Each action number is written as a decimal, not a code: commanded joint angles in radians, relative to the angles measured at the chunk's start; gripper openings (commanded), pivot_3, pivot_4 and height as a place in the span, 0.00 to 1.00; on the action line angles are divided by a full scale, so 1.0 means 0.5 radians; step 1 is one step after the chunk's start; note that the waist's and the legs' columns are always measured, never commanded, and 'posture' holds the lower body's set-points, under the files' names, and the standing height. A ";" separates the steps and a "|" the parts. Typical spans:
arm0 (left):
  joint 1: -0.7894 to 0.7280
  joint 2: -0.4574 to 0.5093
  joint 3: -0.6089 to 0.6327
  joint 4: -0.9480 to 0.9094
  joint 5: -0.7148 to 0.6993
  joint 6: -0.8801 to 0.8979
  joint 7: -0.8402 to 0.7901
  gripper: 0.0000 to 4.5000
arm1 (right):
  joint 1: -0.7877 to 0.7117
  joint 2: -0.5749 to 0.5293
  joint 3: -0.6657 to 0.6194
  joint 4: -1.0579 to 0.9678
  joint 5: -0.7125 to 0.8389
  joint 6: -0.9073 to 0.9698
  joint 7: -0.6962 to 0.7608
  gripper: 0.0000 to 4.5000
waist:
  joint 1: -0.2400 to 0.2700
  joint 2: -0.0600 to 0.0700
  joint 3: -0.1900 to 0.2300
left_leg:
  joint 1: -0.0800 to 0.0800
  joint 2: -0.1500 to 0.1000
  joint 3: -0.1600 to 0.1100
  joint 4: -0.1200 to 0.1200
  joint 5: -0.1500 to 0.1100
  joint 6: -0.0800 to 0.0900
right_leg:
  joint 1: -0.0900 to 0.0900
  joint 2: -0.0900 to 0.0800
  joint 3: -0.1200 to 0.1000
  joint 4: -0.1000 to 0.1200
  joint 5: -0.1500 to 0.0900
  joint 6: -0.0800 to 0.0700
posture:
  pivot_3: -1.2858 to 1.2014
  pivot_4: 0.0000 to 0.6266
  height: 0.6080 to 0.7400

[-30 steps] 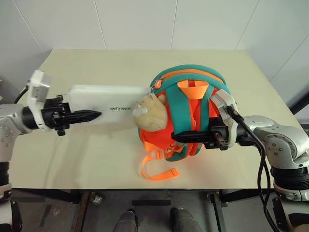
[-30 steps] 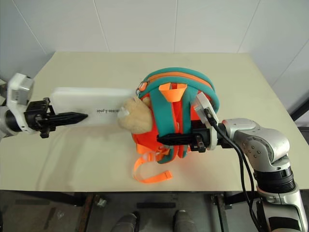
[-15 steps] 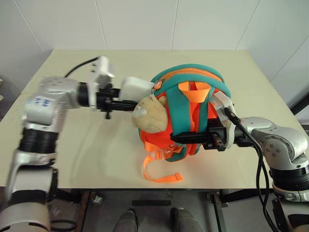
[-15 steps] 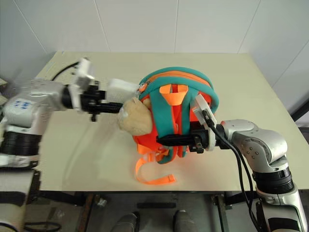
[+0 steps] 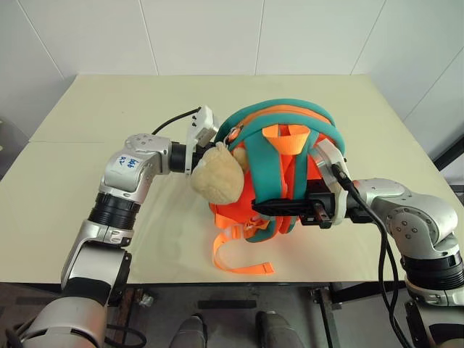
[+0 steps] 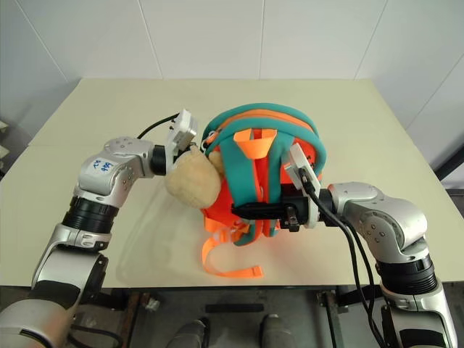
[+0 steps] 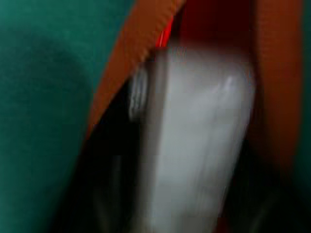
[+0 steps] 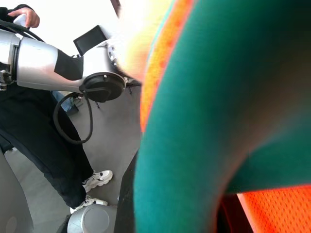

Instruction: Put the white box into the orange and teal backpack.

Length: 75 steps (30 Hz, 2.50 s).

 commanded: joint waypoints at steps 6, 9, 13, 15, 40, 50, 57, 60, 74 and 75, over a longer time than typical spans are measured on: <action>0.048 0.276 0.160 -0.108 -0.018 -0.190 -0.208 0.99 | -0.017 0.001 -0.048 -0.047 0.035 -0.040 -0.019 0.00 | -0.008 0.000 0.000 | 0.001 0.000 0.000 0.000 0.000 0.000 | 0.000 0.000 0.000 0.001 0.000 0.000 | 0.52 0.24 1.00; 0.068 0.407 0.208 -0.070 -0.034 -0.311 -0.370 0.99 | -0.028 0.006 -0.035 -0.026 0.020 -0.048 -0.012 0.00 | -0.005 0.000 0.000 | 0.001 0.000 0.000 0.000 0.000 0.000 | 0.000 0.000 0.000 0.000 0.000 0.000 | 0.52 0.24 1.00; 0.090 0.499 0.259 -0.034 -0.042 -0.394 -0.474 0.99 | -0.035 0.008 -0.026 -0.011 0.010 -0.054 -0.006 0.00 | 0.000 0.000 0.000 | 0.001 0.000 0.000 0.000 0.000 0.000 | 0.001 0.000 0.000 0.000 0.000 0.000 | 0.52 0.24 1.00; 0.139 0.567 0.278 -0.064 -0.054 -0.387 -0.546 0.99 | -0.037 0.008 -0.023 -0.002 0.005 -0.057 -0.003 0.00 | 0.002 0.000 0.000 | 0.001 0.000 0.000 0.000 0.000 0.000 | 0.001 0.000 0.000 0.000 0.000 0.000 | 0.52 0.24 1.00; 0.528 0.343 0.579 -0.961 -0.551 -0.043 0.016 0.60 | -0.038 0.048 0.039 0.077 -0.068 -0.107 0.027 0.00 | 0.000 0.000 0.000 | 0.002 0.000 0.000 0.010 -0.002 0.003 | 0.005 0.000 0.000 0.001 0.002 0.001 | 0.52 0.24 1.00; 0.455 0.797 0.690 -0.625 -0.426 -0.111 -0.145 0.26 | -0.020 0.043 0.039 0.072 -0.074 -0.117 0.026 0.00 | -0.008 0.000 0.000 | 0.002 0.001 0.000 0.009 -0.002 0.003 | 0.005 0.001 0.000 0.000 0.002 0.000 | 0.52 0.24 1.00; 0.529 1.025 0.616 -0.269 -0.275 -0.258 -0.333 0.26 | -0.004 0.043 0.031 0.060 -0.071 -0.116 0.013 0.00 | -0.008 0.000 0.000 | 0.003 0.001 0.001 0.006 -0.002 0.004 | 0.005 0.001 0.000 -0.001 0.001 -0.001 | 0.52 0.24 1.00; 0.637 0.947 0.487 0.005 -0.018 -0.571 -0.275 0.26 | 0.009 0.053 0.017 0.044 -0.063 -0.113 -0.018 0.00 | -0.005 0.001 0.000 | 0.004 0.001 0.001 0.005 -0.002 0.004 | 0.005 0.000 0.000 -0.001 0.001 -0.002 | 0.52 0.24 1.00; 0.695 0.336 0.172 0.381 0.277 -1.068 -0.242 0.26 | 0.117 0.082 -0.023 -0.002 -0.036 -0.111 -0.170 0.00 | 0.008 0.002 -0.002 | 0.005 0.000 0.001 0.009 -0.003 0.005 | 0.009 0.000 0.000 0.000 0.003 0.000 | 0.52 0.24 1.00; 0.734 0.330 0.174 0.344 0.266 -1.053 -0.250 0.26 | 0.132 0.078 -0.023 0.001 -0.050 -0.123 -0.175 0.00 | 0.009 0.002 -0.002 | 0.005 0.000 0.001 0.010 -0.003 0.005 | 0.010 0.000 0.000 0.000 0.003 0.000 | 0.52 0.24 1.00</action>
